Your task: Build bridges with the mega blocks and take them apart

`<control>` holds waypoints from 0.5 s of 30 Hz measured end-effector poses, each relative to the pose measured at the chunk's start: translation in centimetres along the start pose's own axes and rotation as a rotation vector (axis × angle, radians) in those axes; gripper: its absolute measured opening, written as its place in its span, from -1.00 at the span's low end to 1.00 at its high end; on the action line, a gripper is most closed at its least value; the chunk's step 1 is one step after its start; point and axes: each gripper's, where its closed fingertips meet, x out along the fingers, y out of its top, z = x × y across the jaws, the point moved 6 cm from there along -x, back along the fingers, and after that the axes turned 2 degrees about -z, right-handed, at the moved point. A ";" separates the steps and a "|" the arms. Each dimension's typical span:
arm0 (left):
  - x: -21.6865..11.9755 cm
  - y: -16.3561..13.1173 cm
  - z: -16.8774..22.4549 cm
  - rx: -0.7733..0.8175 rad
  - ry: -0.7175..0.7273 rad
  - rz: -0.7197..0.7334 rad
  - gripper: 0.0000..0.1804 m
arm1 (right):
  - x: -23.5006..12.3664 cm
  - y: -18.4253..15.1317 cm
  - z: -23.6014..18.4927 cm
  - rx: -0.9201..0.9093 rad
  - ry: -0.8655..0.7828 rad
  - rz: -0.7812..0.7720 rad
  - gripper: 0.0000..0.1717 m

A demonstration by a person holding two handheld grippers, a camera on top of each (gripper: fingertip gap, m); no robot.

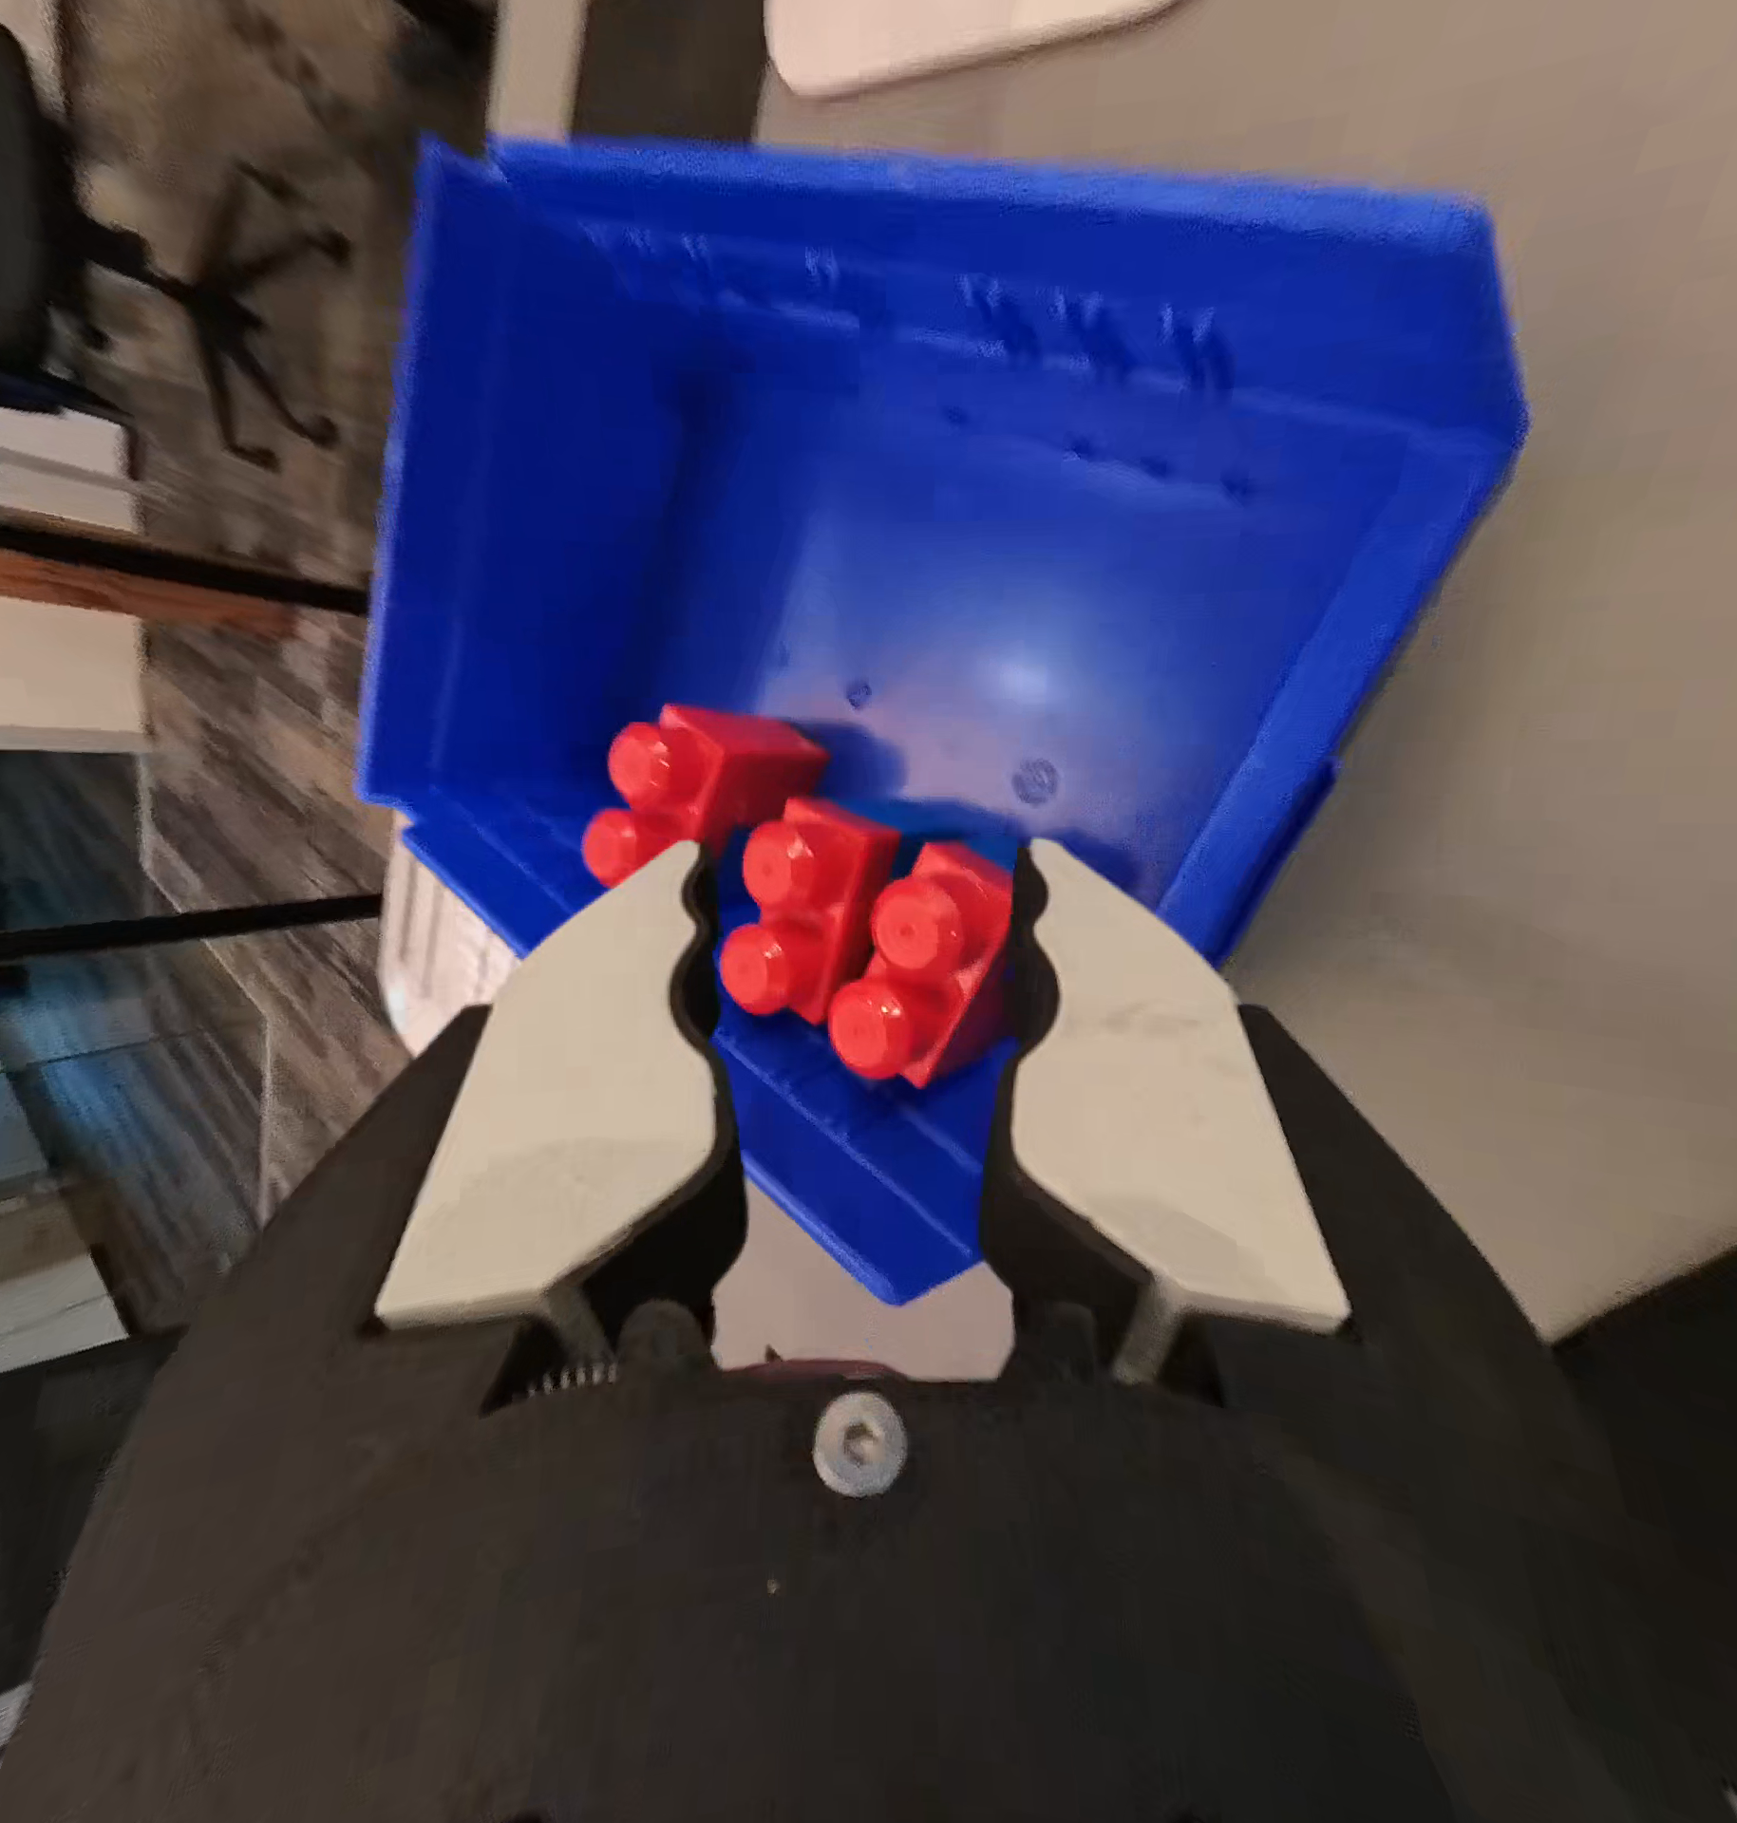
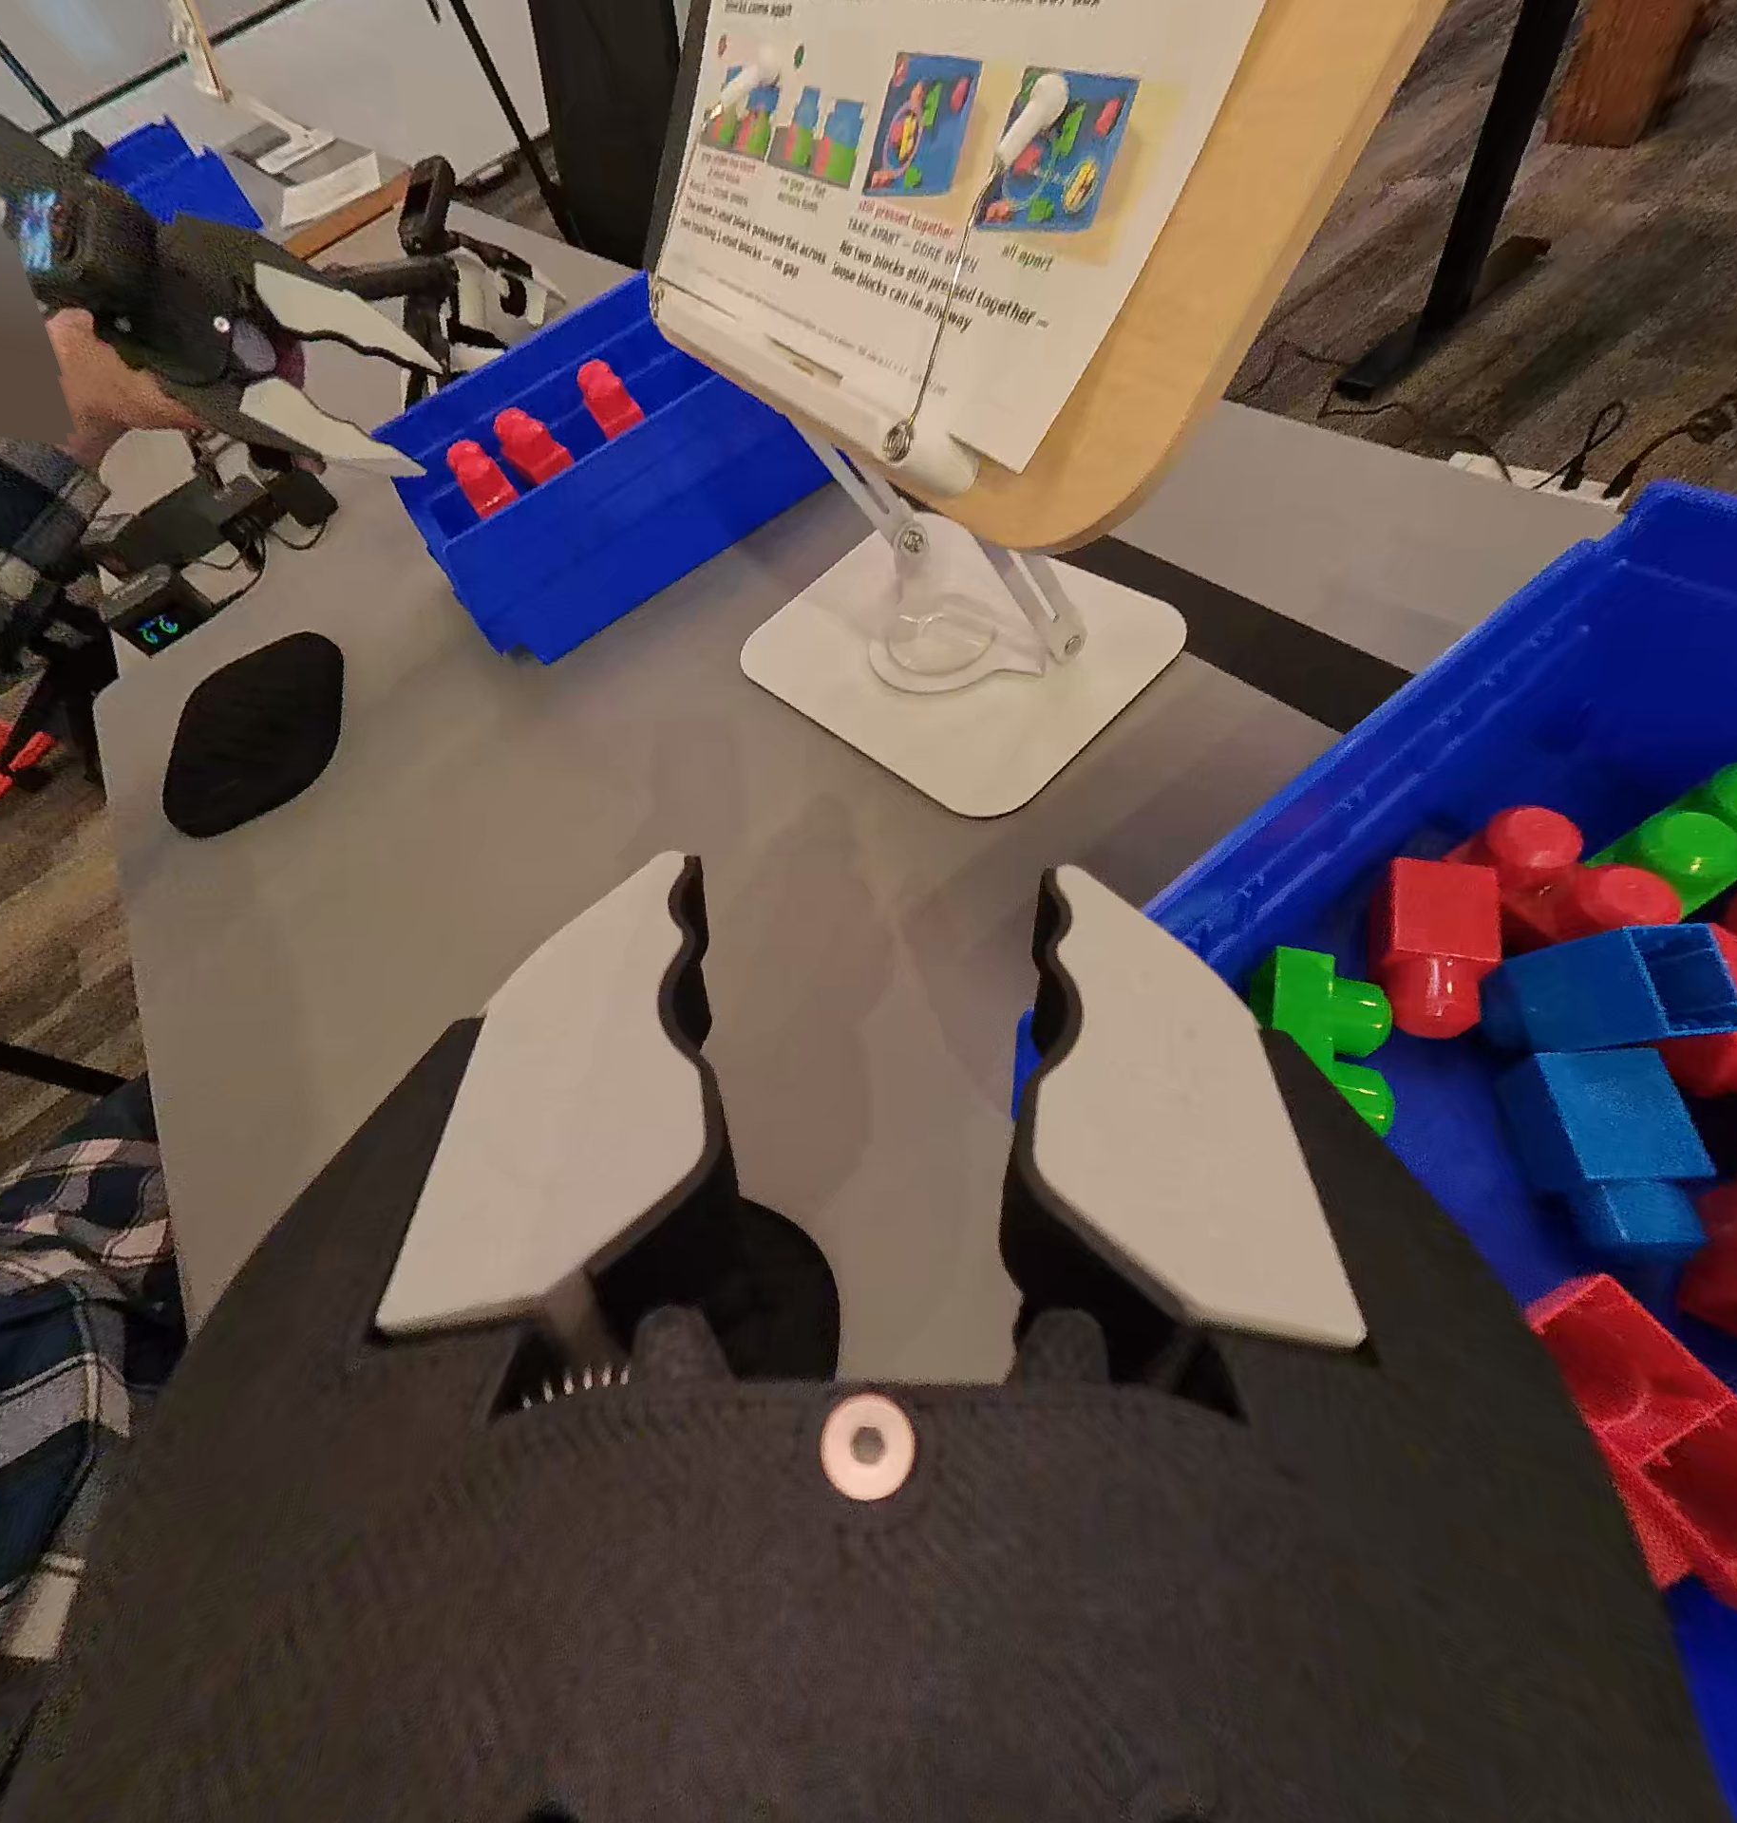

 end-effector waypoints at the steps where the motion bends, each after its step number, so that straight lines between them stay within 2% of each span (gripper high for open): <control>1: 0.6 -0.5 0.1 0.009 -0.029 -0.017 -0.43 | 0.2 -0.2 -0.1 -0.001 0.005 -0.008 -0.25; 5: 3.2 -2.3 0.9 0.069 -0.141 -0.119 -0.54 | 1.1 -0.7 -0.3 0.012 0.034 -0.025 -0.26; 10: 5.4 -3.1 1.0 0.099 -0.229 -0.203 -0.55 | 1.8 -0.9 -0.6 0.013 0.050 -0.037 -0.27; 15: 5.8 -3.2 0.6 0.084 -0.247 -0.221 -0.57 | 2.3 -0.2 -2.4 -0.038 0.084 -0.027 -0.29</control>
